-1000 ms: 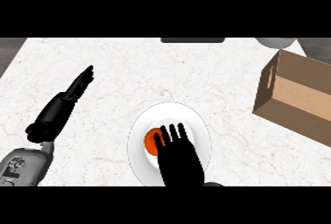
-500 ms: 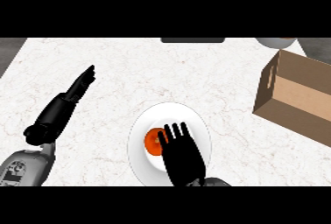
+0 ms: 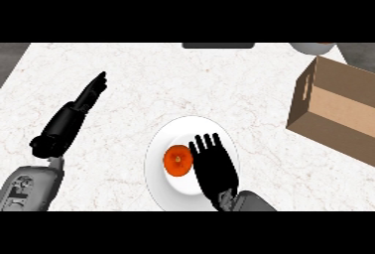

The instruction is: Pick the bell pepper from the plate and place it in the cardboard box

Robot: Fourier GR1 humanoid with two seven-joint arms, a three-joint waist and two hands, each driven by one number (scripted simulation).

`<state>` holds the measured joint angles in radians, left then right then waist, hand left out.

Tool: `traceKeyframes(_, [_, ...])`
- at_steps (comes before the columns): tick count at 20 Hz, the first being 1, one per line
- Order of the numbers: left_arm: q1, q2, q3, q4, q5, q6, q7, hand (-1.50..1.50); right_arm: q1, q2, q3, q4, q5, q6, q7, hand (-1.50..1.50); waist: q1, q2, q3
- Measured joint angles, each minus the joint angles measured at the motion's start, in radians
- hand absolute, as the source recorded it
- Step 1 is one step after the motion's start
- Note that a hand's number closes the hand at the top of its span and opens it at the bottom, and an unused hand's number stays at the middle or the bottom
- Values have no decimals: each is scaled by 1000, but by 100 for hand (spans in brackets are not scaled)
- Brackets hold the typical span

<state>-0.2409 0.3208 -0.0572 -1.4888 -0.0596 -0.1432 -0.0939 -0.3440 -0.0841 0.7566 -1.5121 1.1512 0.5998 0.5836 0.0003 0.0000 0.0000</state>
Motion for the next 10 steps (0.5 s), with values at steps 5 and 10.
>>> traceKeyframes(5, [28, -3, 22, -42, -3, -26, 17, 0, 16, -16, 8, 30, 32, -32, -91, 150, 2, -1, 0])
traceKeyframes(10, [32, -16, 23, -70, -16, -31, 33, 0, 3, -43, 26, 74, 80, -161, -207, 150, 3, -1, 0])
